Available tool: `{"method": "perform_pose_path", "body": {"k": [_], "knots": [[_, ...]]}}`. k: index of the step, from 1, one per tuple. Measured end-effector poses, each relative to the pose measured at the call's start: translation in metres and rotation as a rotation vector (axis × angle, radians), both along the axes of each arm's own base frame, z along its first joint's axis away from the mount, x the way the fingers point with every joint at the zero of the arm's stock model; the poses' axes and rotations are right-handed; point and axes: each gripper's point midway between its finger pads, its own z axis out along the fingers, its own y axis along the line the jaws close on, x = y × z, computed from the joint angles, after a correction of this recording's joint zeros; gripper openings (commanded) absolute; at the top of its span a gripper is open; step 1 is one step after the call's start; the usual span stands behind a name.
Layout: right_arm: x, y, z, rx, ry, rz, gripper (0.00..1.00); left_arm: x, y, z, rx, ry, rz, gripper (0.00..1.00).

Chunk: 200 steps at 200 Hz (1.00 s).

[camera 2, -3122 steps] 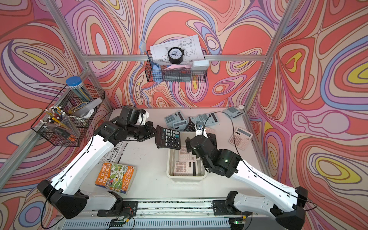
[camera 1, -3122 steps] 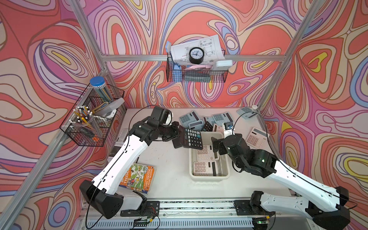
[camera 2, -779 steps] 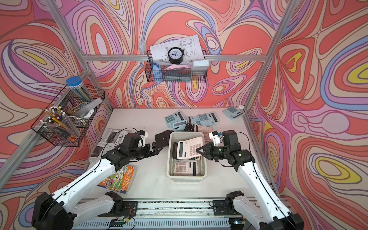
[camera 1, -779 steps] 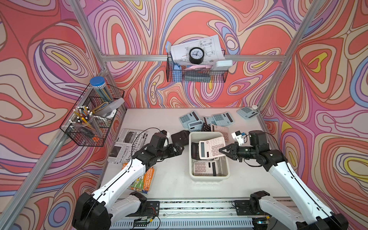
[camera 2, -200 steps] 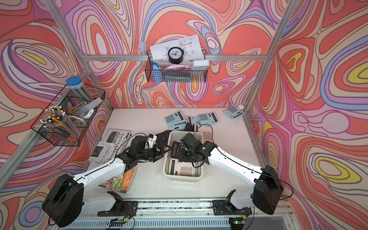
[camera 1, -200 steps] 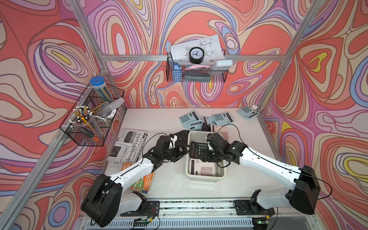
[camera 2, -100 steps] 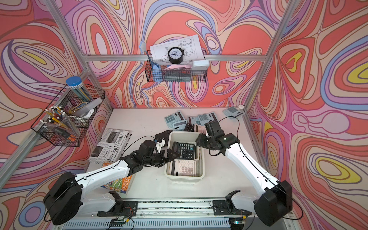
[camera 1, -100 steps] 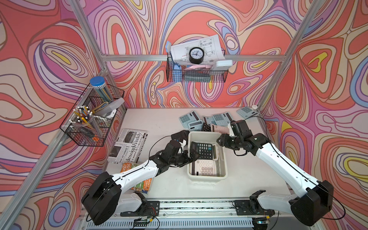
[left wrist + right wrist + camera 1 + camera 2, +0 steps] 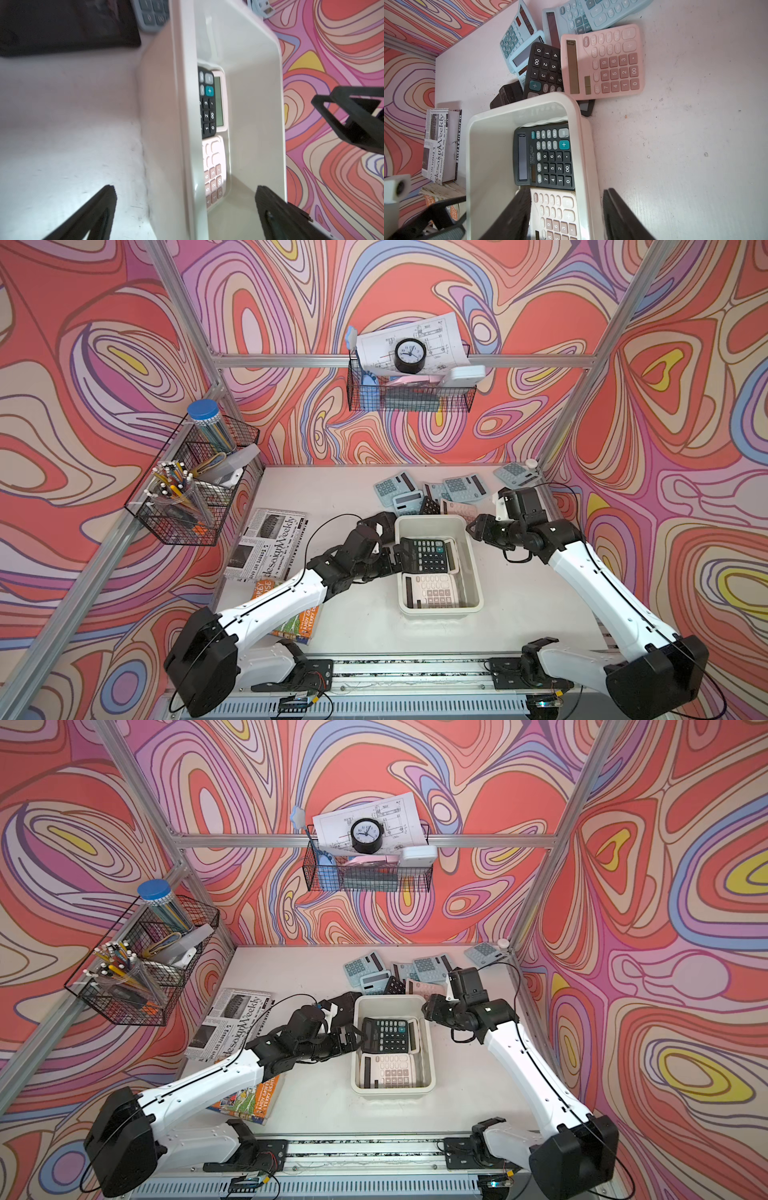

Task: Put the calculator in the storage box
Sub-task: Adjust the storage box at the center of the board, then move the calculator to the center of the board.

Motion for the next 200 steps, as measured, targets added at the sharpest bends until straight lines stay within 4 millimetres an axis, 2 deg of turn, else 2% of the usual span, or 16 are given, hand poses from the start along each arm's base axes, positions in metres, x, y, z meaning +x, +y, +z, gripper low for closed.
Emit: {"method": "perform_pose_path", "body": {"k": [32,47,79,115,152,200], "knots": [[0.001,-0.003,0.0,0.012,0.004,-0.003,0.59,0.029,0.044,0.015,0.102,-0.047,0.085,0.99],[0.001,-0.004,0.0,0.018,0.005,-0.001,0.69,0.041,0.062,0.018,0.148,-0.048,0.111,0.99],[0.002,-0.004,-0.001,0.03,0.012,-0.001,0.76,0.074,0.081,0.019,0.207,-0.033,0.139,0.99],[0.004,-0.002,-0.006,0.033,0.031,0.002,0.83,0.117,0.079,0.008,0.206,0.016,0.119,0.99],[0.004,-0.004,-0.006,0.033,0.035,-0.001,0.86,0.165,0.069,-0.015,0.173,0.077,0.079,0.99],[0.004,-0.003,-0.007,0.032,0.042,-0.001,0.86,0.199,0.055,-0.049,0.211,0.124,0.014,0.98]]}}
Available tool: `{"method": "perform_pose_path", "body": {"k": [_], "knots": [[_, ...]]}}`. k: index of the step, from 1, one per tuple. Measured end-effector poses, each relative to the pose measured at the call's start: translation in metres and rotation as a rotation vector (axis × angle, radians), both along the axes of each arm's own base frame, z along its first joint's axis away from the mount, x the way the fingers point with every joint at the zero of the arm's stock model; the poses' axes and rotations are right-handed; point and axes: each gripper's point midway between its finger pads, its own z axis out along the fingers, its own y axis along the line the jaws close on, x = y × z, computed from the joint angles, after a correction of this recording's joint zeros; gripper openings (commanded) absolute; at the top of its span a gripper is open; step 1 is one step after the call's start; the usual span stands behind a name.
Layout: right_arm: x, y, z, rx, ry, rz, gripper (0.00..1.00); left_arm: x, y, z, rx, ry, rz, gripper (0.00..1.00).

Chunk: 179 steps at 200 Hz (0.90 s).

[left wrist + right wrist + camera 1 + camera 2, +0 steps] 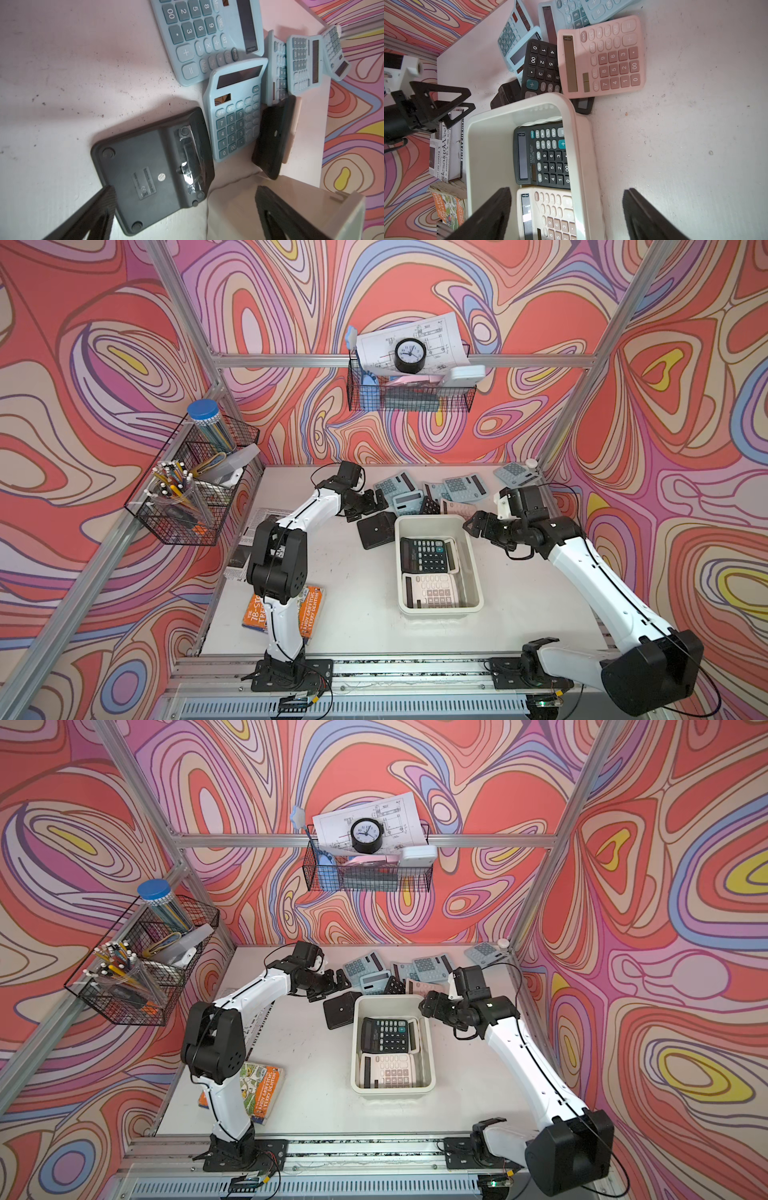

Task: Put the calculator in the storage box
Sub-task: Move the calculator to the center of the board.

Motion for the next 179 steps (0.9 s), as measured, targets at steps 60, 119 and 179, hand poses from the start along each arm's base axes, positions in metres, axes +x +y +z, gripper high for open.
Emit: {"method": "perform_pose_path", "body": {"k": [60,119,179], "knots": [[0.014,0.0,-0.013,-0.011,0.048,-0.01,0.86,0.018,-0.002,-0.029,0.213,0.012,-0.061,0.95],[0.02,0.003,-0.02,0.004,0.07,-0.007,0.86,-0.001,-0.02,-0.06,0.351,0.057,-0.166,0.93],[0.02,0.008,-0.018,0.028,0.069,0.007,0.87,-0.004,-0.004,-0.069,0.448,0.049,-0.149,0.85]]}}
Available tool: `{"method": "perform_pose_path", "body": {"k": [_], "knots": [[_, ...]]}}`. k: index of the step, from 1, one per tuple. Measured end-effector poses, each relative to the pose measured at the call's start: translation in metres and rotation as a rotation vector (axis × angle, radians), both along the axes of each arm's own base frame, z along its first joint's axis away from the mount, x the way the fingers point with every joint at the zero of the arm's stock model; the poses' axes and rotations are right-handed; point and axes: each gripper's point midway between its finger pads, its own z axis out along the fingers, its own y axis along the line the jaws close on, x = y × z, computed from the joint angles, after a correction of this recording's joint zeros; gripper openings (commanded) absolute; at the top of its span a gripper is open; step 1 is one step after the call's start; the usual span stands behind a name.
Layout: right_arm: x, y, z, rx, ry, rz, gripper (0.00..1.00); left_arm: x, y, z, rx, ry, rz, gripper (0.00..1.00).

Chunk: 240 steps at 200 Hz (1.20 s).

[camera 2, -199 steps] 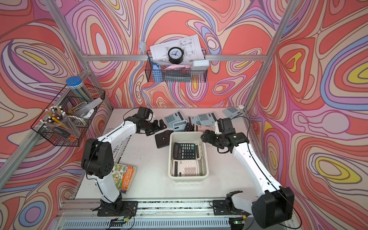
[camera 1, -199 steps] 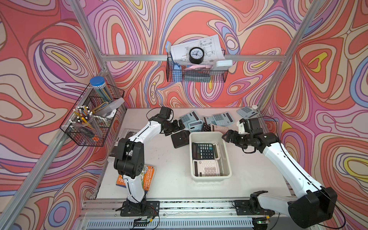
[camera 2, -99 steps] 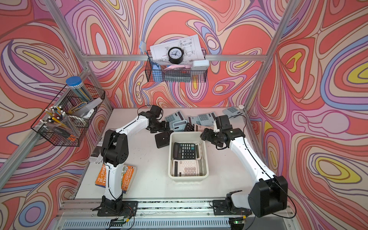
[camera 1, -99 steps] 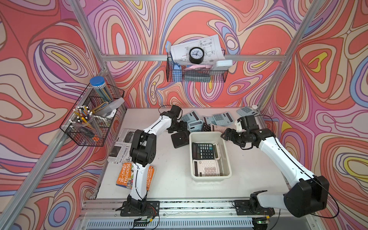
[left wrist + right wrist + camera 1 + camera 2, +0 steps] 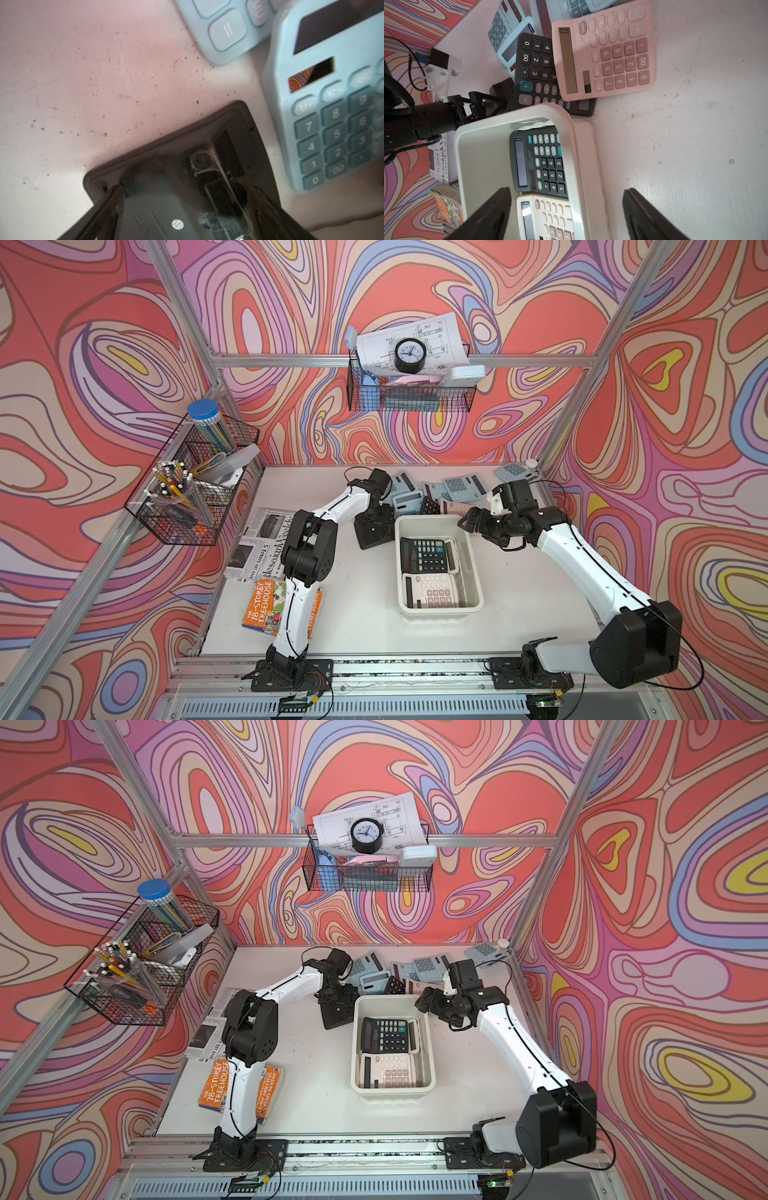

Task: Put the calculator in the storage box
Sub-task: Move the calculator to the center of the board.

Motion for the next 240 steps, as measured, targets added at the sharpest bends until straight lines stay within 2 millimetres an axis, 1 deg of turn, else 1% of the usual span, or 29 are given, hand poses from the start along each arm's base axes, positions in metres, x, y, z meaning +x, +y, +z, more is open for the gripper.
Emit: {"method": "perform_pose_path", "body": {"k": [28,58,100,119,135,159,182,191,203,217,240], "knots": [[-0.001,0.003,0.002,0.014,-0.003,0.009,0.87,-0.018,0.017,-0.001,0.049,0.01,0.023,0.84],[-0.003,0.007,0.009,0.044,-0.019,0.025,0.87,-0.04,0.035,-0.002,0.076,0.029,0.061,0.84],[-0.007,0.012,0.014,0.075,-0.029,0.043,0.87,-0.082,0.063,-0.003,0.083,0.069,0.13,0.84],[-0.009,0.013,0.016,0.083,-0.035,0.049,0.87,-0.099,0.07,0.002,0.068,0.078,0.15,0.85],[-0.01,0.015,0.021,0.099,-0.045,0.059,0.87,-0.103,0.07,0.011,0.035,0.069,0.159,0.86],[-0.013,0.022,0.03,0.137,-0.066,0.083,0.87,-0.096,0.068,0.029,-0.049,0.037,0.18,0.87],[-0.018,0.037,0.035,0.158,-0.074,0.13,0.87,-0.084,0.076,0.035,-0.118,0.034,0.226,0.9],[-0.022,0.048,0.036,0.163,-0.072,0.165,0.87,-0.082,0.078,0.036,-0.142,0.038,0.242,0.91],[-0.025,0.063,0.039,0.166,-0.075,0.212,0.87,-0.083,0.076,0.035,-0.178,0.04,0.255,0.92],[-0.023,0.082,0.046,0.169,-0.083,0.264,0.87,-0.096,0.07,0.032,-0.232,0.049,0.269,0.92],[-0.013,0.109,0.054,0.167,-0.103,0.337,0.87,-0.132,0.068,0.025,-0.322,0.076,0.326,0.92]]}}
